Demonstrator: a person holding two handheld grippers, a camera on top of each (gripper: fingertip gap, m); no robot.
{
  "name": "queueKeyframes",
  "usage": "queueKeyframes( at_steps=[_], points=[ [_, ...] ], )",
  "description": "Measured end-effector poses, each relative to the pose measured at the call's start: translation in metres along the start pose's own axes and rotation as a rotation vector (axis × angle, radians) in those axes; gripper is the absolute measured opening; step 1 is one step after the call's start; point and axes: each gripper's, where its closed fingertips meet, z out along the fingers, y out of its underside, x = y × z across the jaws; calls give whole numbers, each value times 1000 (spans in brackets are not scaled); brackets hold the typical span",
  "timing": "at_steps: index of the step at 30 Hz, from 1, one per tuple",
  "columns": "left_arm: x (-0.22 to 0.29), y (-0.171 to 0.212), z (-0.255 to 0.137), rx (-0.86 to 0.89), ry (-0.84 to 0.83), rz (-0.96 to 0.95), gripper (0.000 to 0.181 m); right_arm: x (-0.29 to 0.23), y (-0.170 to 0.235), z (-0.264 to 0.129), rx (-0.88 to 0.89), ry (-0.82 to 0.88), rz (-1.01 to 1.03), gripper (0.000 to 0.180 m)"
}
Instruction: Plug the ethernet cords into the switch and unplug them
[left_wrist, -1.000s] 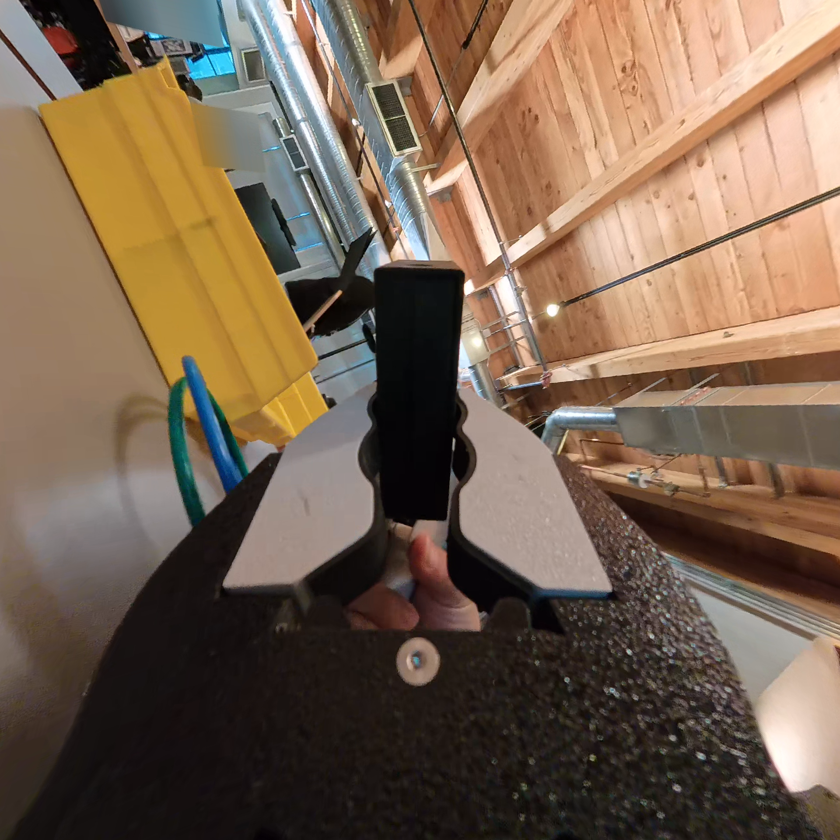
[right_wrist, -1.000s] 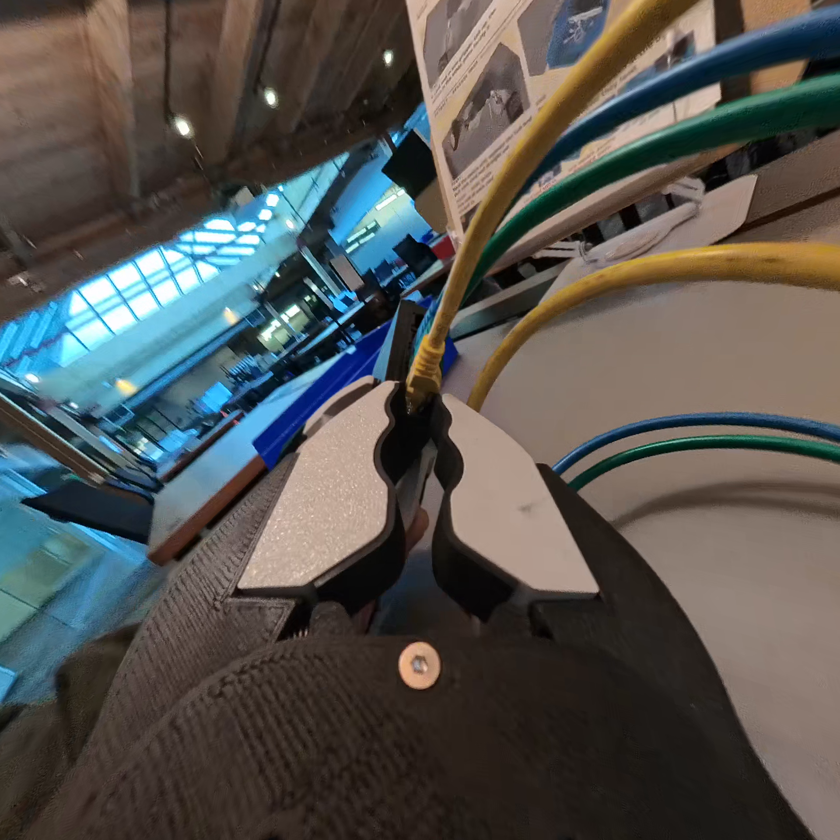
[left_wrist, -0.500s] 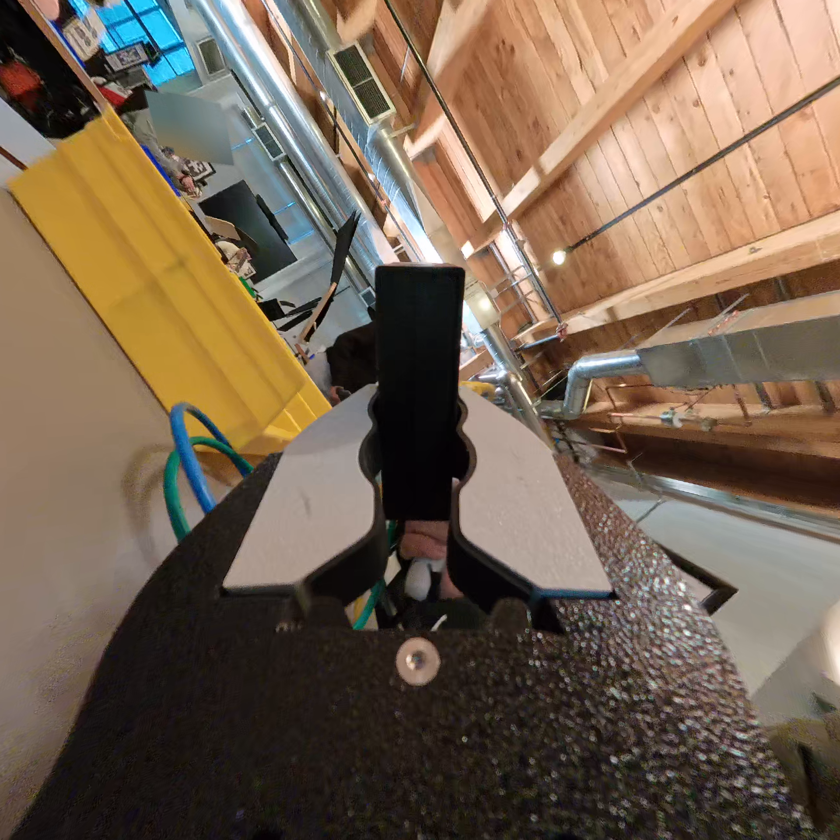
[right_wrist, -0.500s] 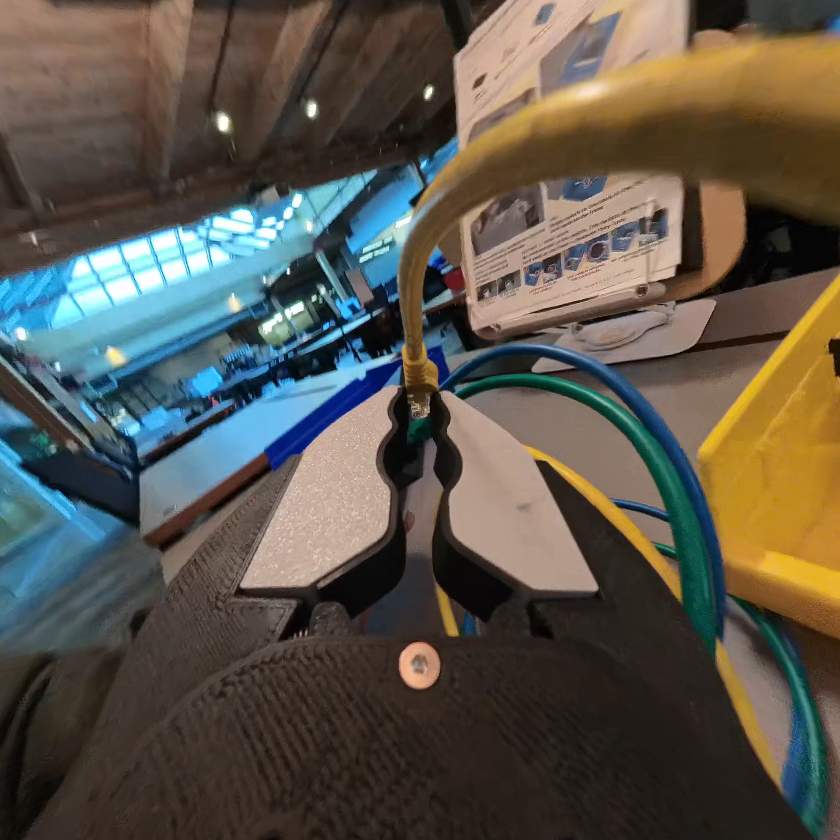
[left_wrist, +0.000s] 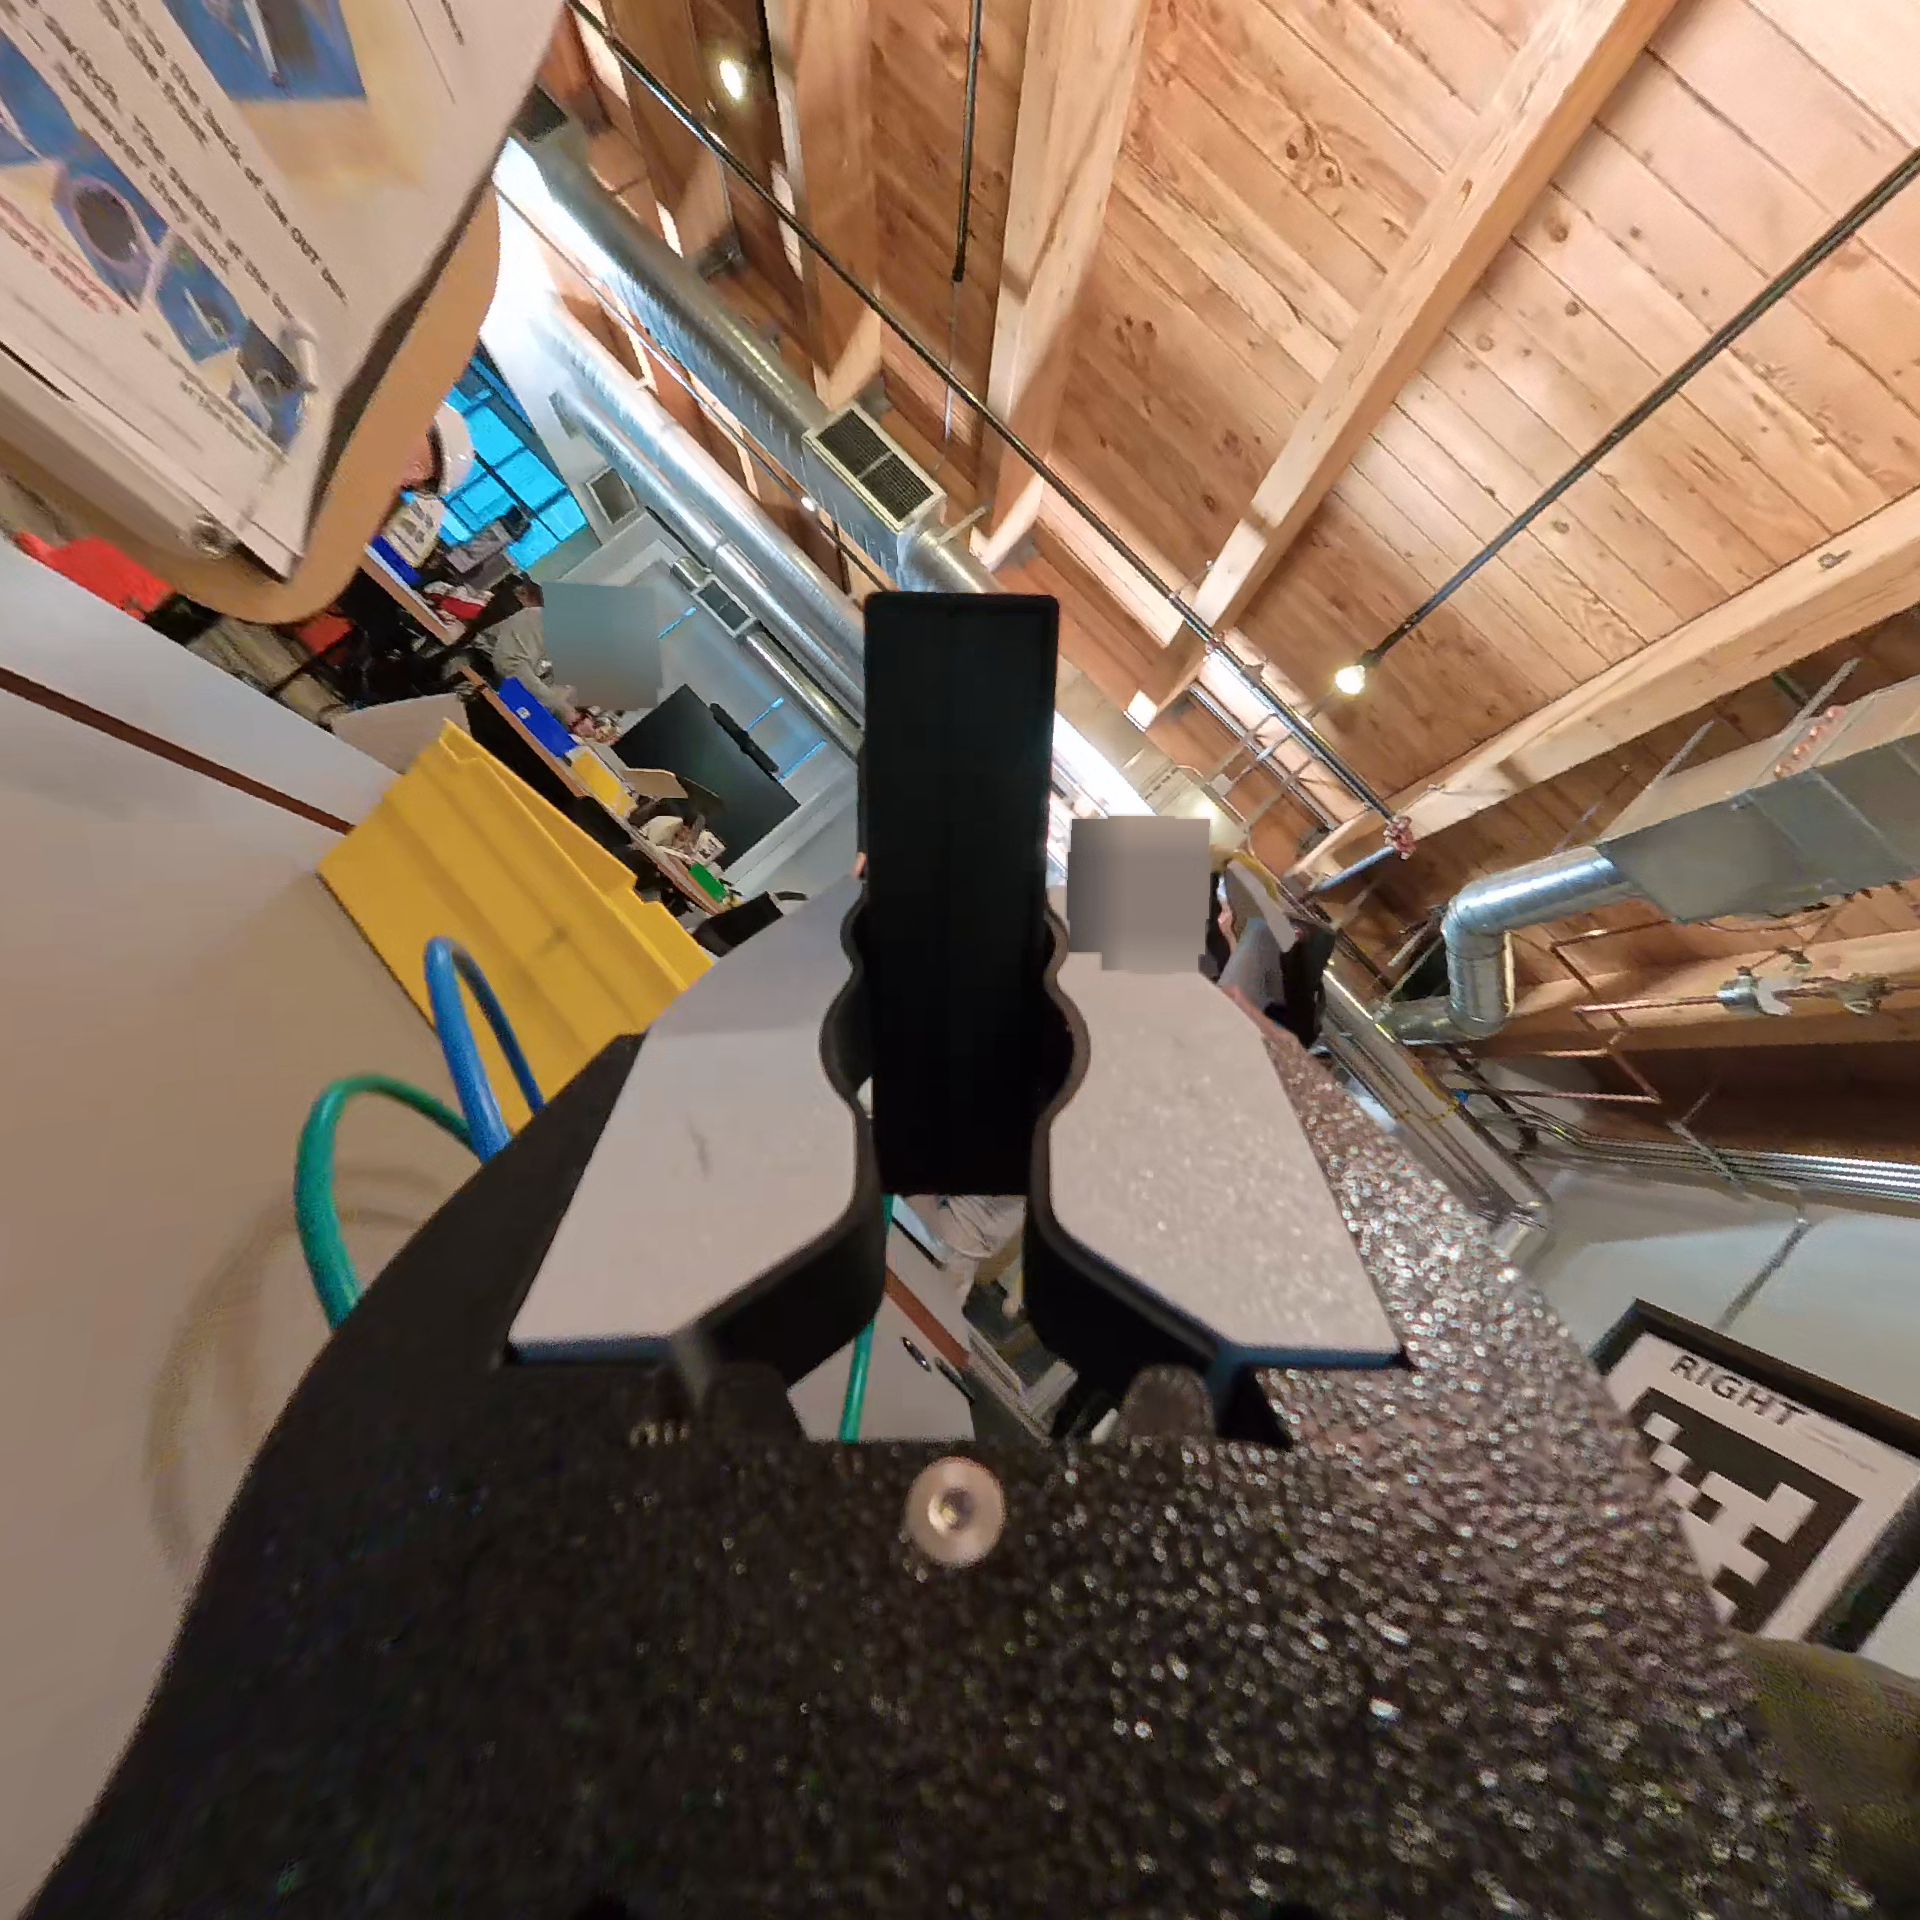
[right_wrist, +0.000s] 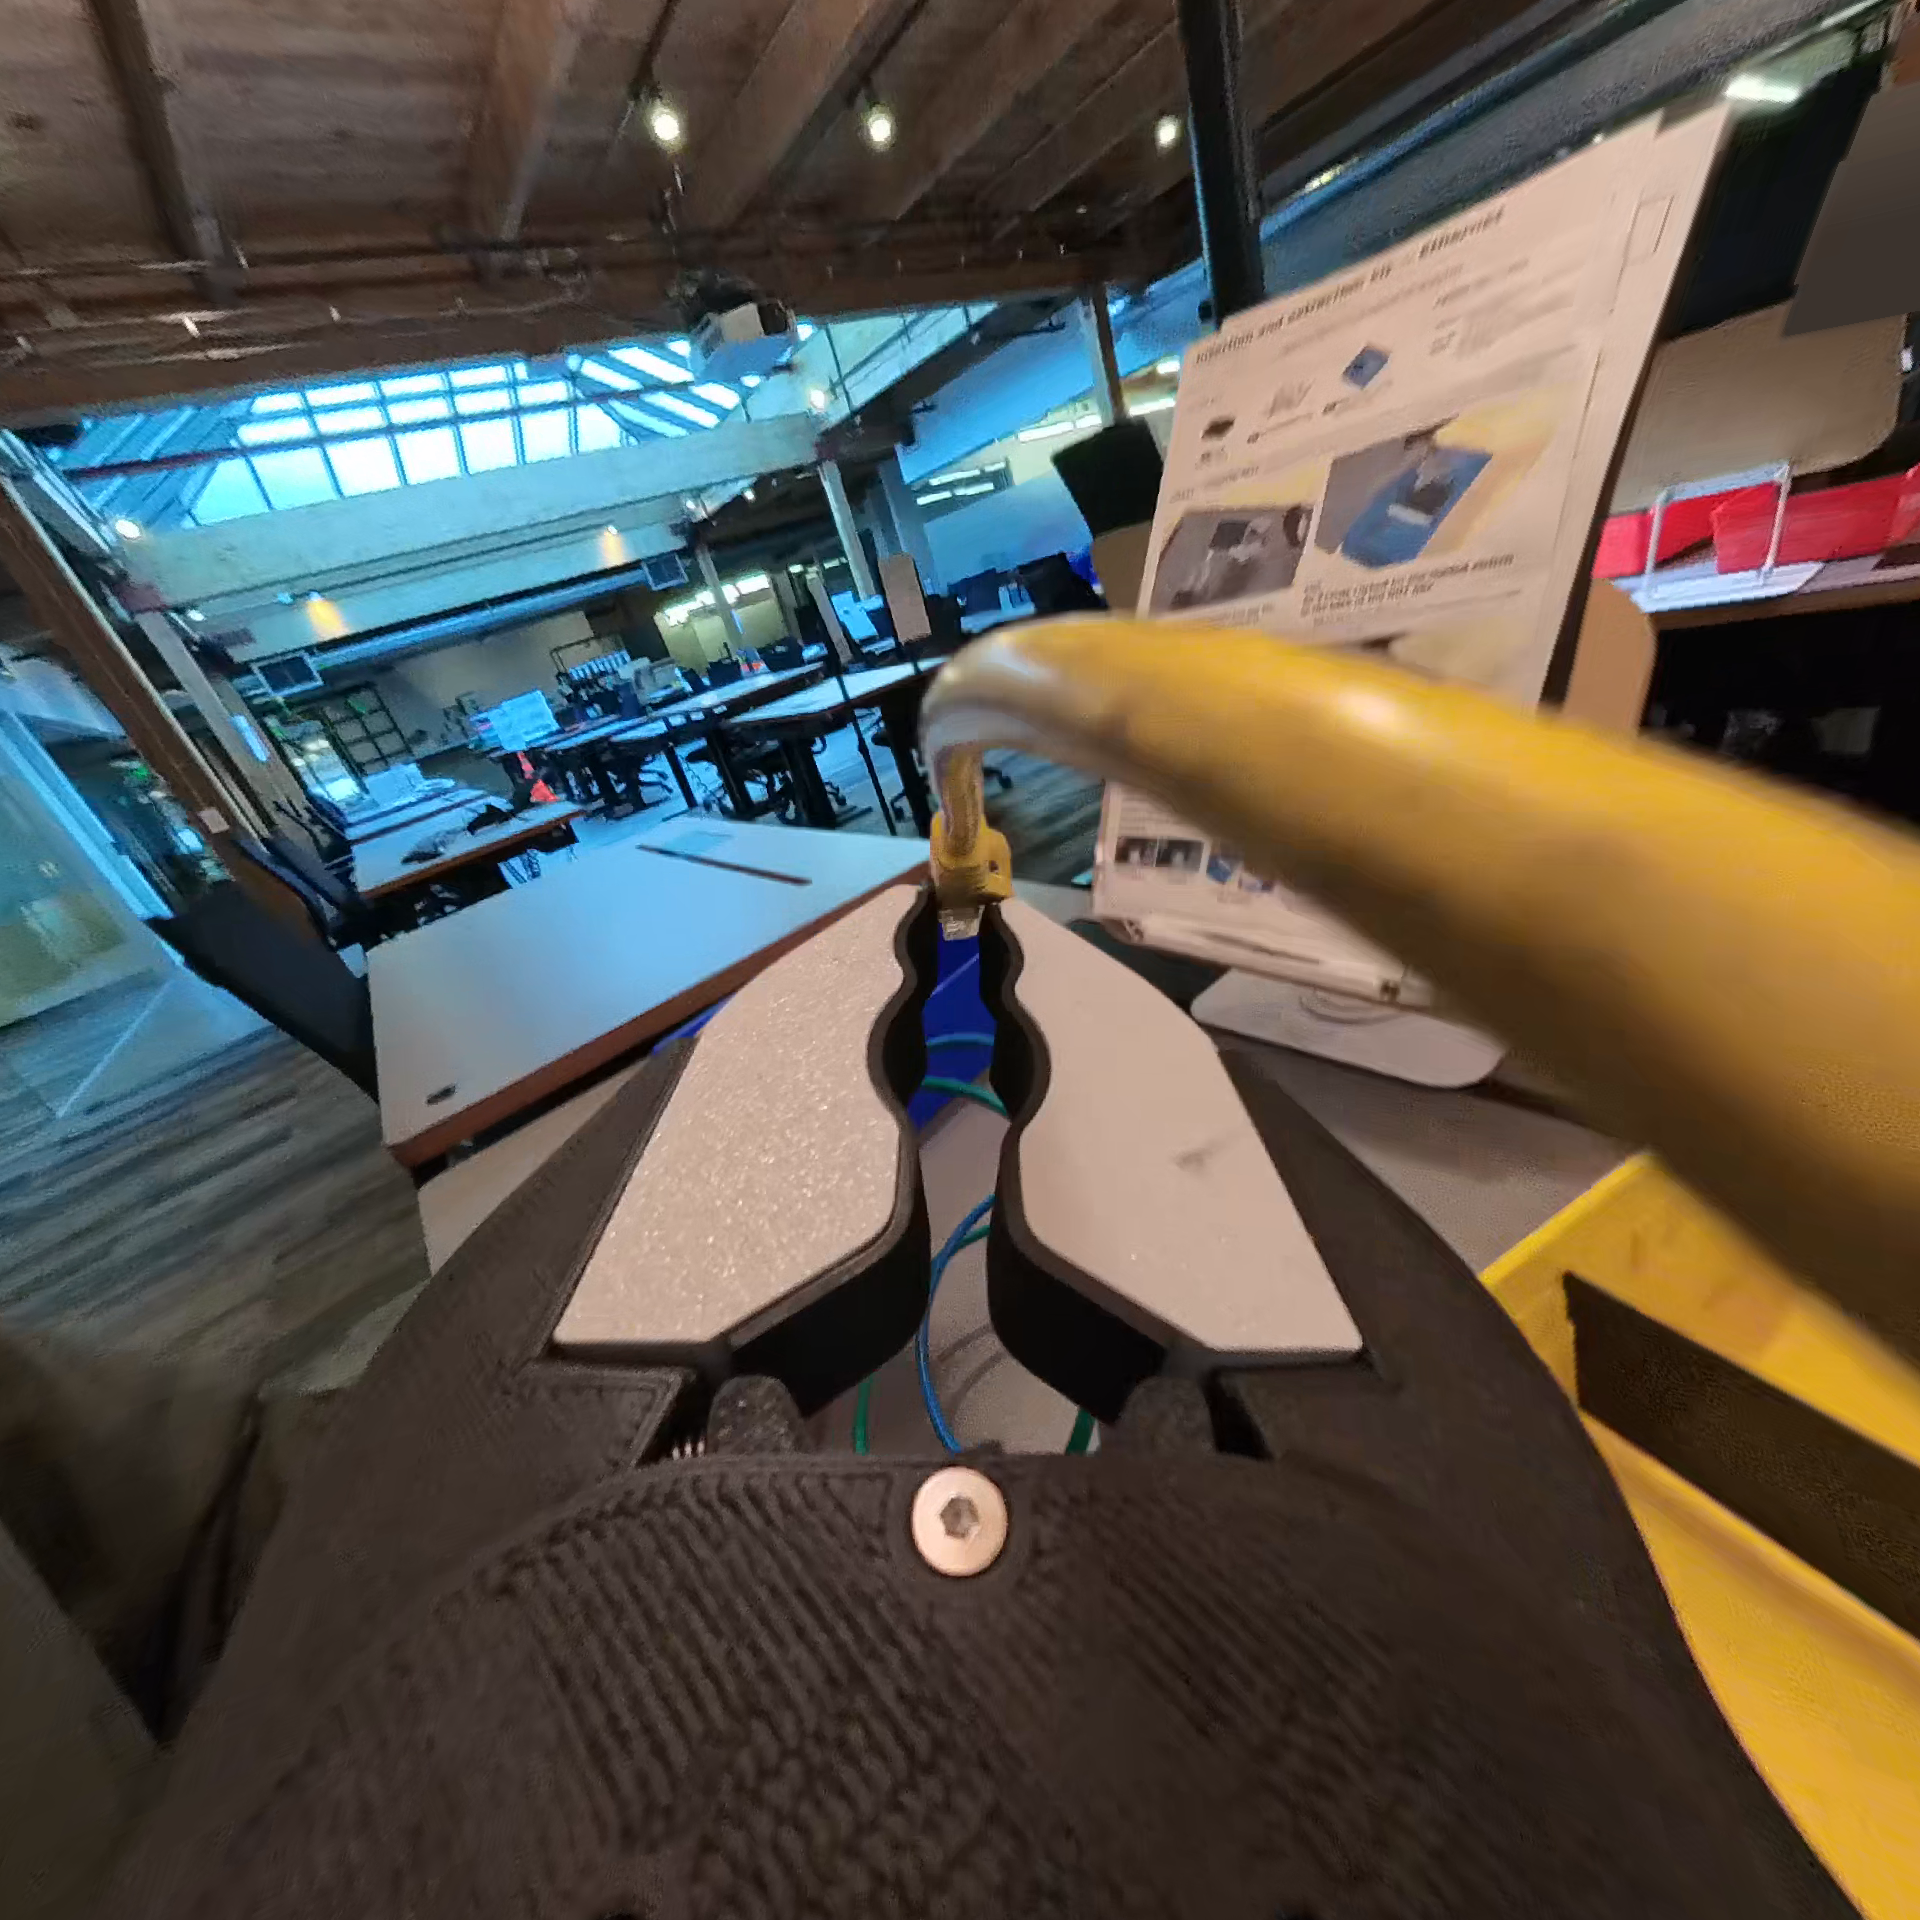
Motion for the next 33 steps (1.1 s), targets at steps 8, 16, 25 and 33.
queueKeyframes(
  at_steps=[8,16,25,33],
  points=[
    [-10,-4,-5,-2,-14,-9,27,69,-40,8,83,-118,210,9],
    [-15,4,-3,-29,-21,-8,27,165,75,14,-107,38,372,9],
    [-25,7,-5,-32,-40,-24,27,184,146,17,-449,237,407,10],
    [-29,9,-6,-44,-52,-21,27,182,138,-22,-729,297,412,24]
  ],
)
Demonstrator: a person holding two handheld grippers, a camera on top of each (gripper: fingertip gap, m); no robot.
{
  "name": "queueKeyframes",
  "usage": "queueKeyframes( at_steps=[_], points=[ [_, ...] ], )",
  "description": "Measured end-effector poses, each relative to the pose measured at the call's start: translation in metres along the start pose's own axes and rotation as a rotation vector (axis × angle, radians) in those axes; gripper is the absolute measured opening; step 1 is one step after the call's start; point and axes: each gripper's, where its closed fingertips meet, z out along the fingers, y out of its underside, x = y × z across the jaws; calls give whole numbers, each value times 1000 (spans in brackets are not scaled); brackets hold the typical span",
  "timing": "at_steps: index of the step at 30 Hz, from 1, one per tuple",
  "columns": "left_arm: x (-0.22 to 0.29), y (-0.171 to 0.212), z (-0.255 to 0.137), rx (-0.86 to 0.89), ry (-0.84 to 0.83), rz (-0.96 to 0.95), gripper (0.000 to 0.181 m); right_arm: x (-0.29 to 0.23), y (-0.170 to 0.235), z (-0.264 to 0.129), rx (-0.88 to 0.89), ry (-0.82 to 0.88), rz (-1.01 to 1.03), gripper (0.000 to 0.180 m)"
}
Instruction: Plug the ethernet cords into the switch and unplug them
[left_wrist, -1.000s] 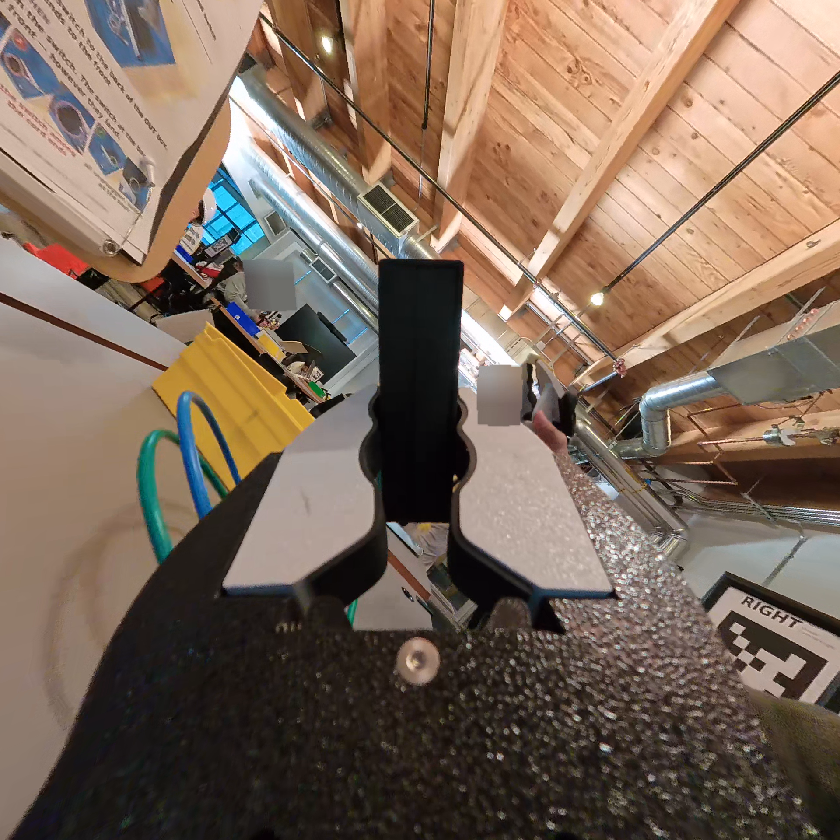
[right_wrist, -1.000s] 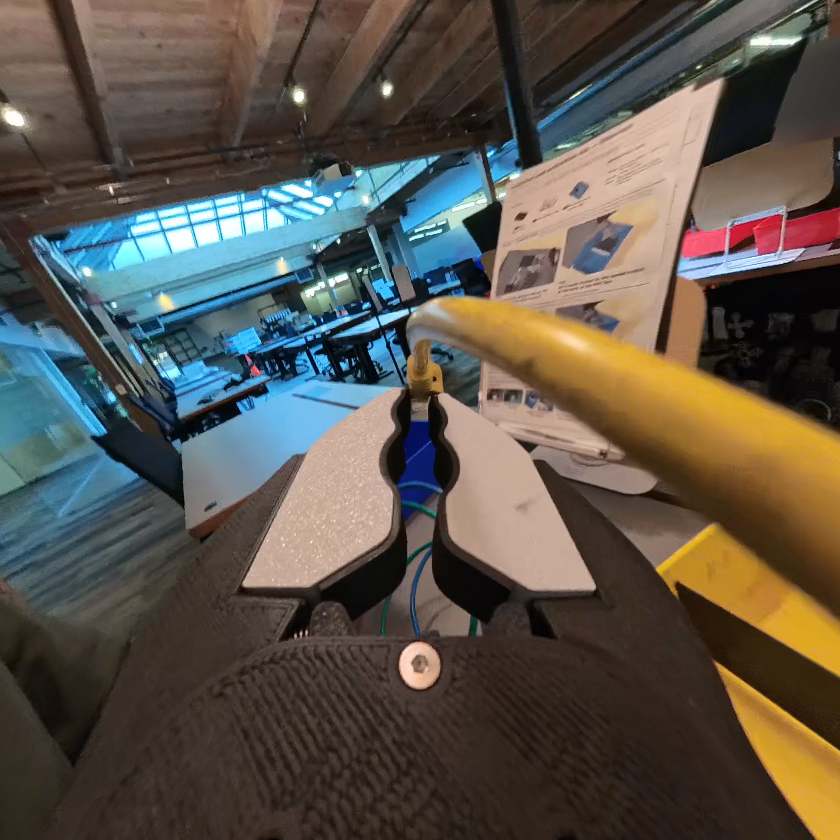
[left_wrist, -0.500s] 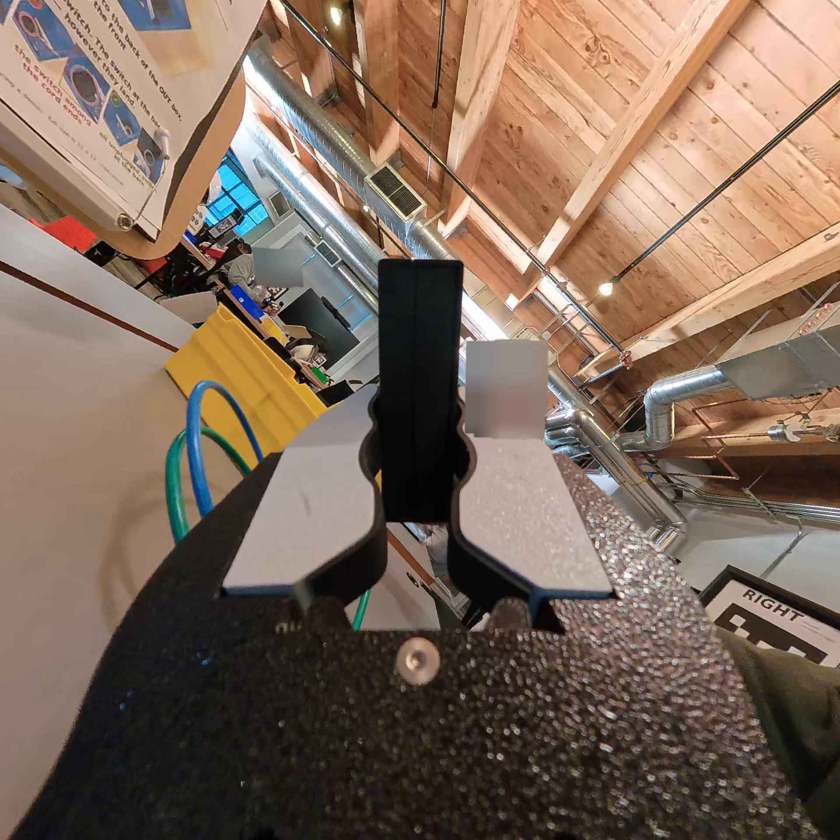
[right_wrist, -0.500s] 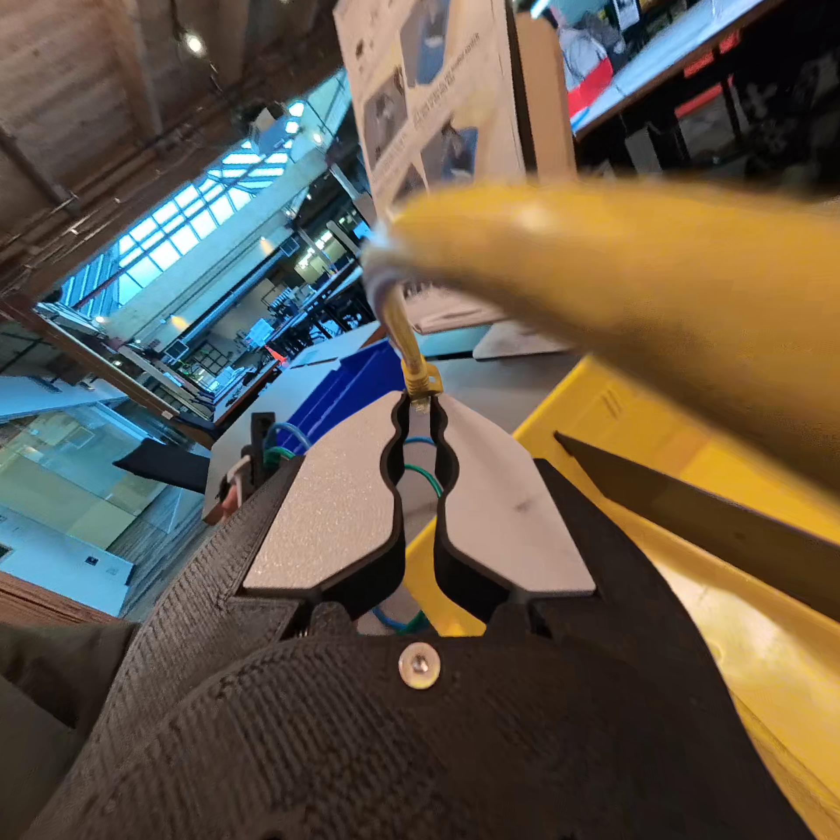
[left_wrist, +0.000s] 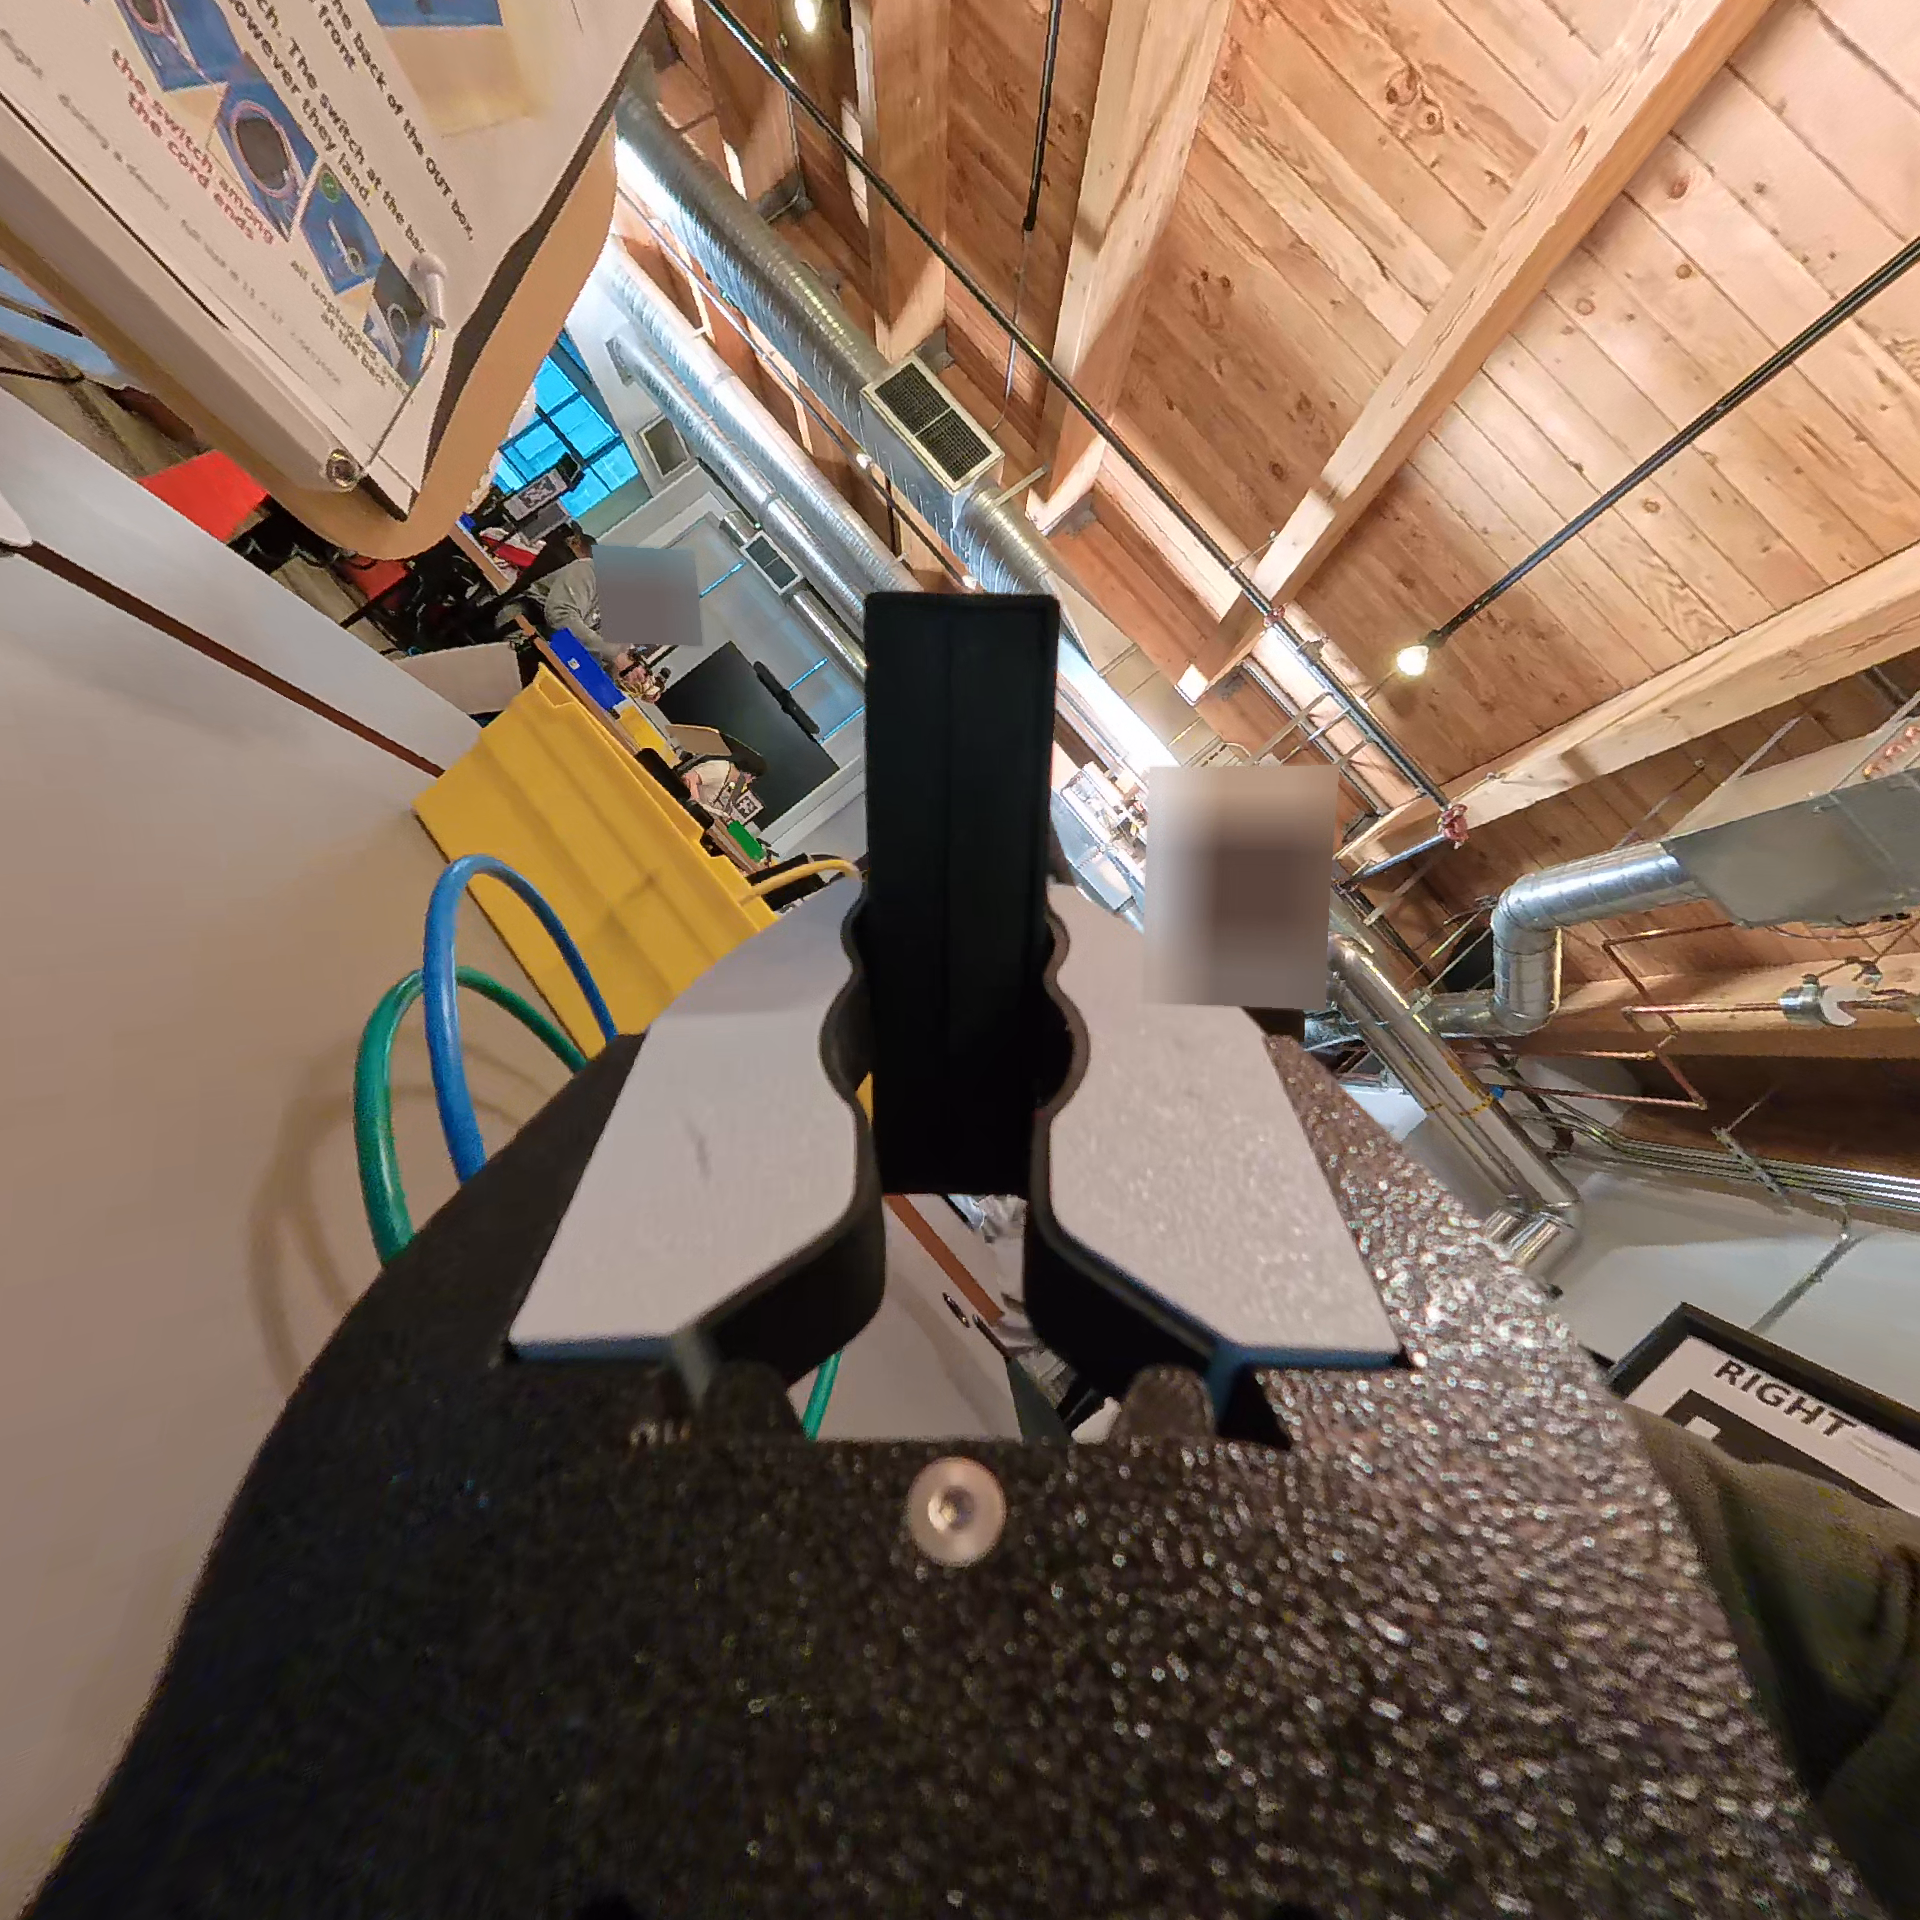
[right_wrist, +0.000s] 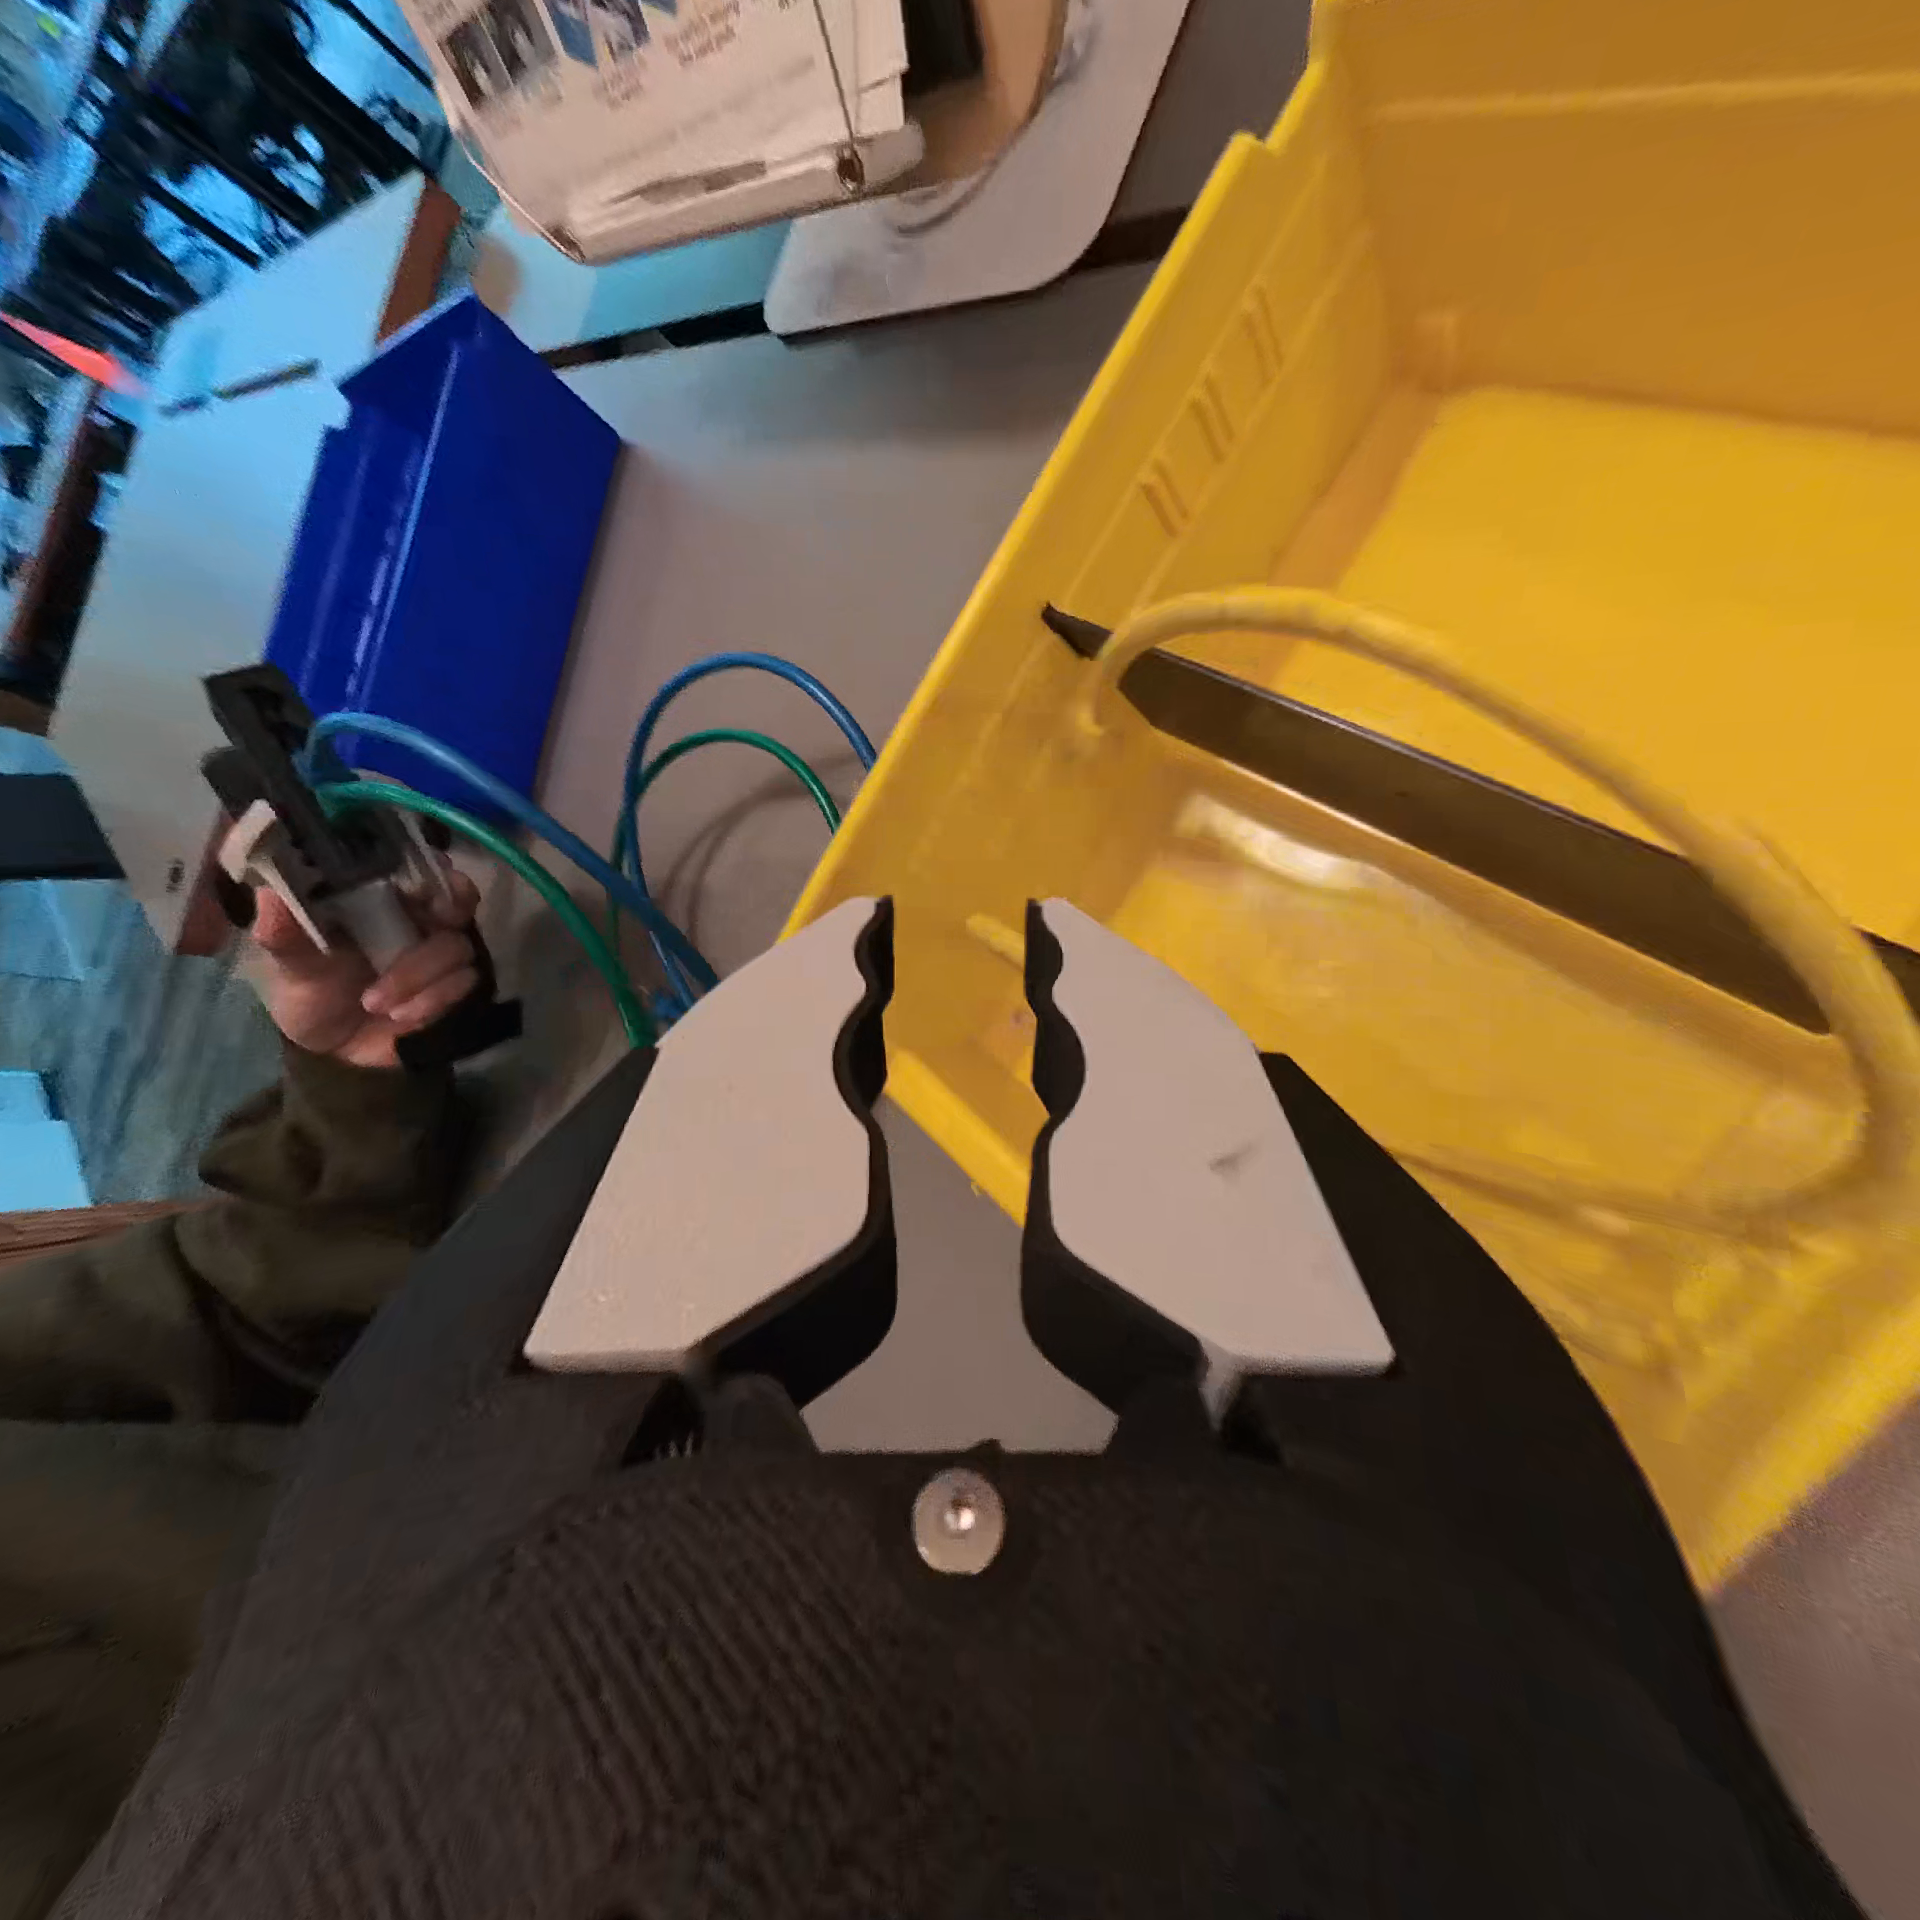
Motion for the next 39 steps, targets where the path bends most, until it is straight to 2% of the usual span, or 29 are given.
queueKeyframes(
  at_steps=[4,6,9,11,14,16,18,19,21,22,23,25,29,32,34,36,37,38,39],
  points=[
    [0,4,3,-11,5,-6,27,0,5,-8,2,31,-44,30],
    [-1,8,3,-17,-2,-13,27,8,-1,-7,57,96,-75,33],
    [-1,11,5,-24,0,-16,27,-11,-2,-2,97,-14,-146,54],
    [1,11,5,-27,5,-14,26,-12,-7,3,146,-28,-154,62],
    [2,10,5,-27,7,-13,26,4,-1,9,72,72,-193,64],
    [3,9,5,-25,9,-16,27,8,6,8,-15,117,-290,62],
    [3,8,4,-22,10,-16,27,28,8,4,-92,272,-378,73],
    [3,8,4,-22,10,-17,27,30,9,5,-121,292,-383,73],
    [2,8,4,-20,11,-21,27,26,7,10,-138,275,-371,86],
    [2,8,5,-22,13,-26,27,34,-1,9,-135,357,-426,77],
    [2,9,5,-23,15,-31,27,39,-10,8,-114,434,-512,82],
    [2,10,5,-24,17,-36,27,33,-16,12,-85,462,-661,87],
    [4,8,4,-26,25,-34,27,35,-8,23,-189,541,-960,89],
    [4,8,4,-26,29,-43,27,20,11,29,-227,461,-857,89],
    [4,8,4,-26,28,-42,27,-9,6,25,-61,416,-745,82],
    [4,9,5,-33,26,-41,27,-80,13,20,176,124,-565,92],
    [4,10,5,-37,23,-42,27,-120,17,14,315,-58,-437,88],
    [3,12,6,-41,17,-45,27,-153,24,5,416,-215,-315,79],
    [2,15,7,-47,17,-54,27,-177,33,-1,510,-317,-222,61]
  ],
)
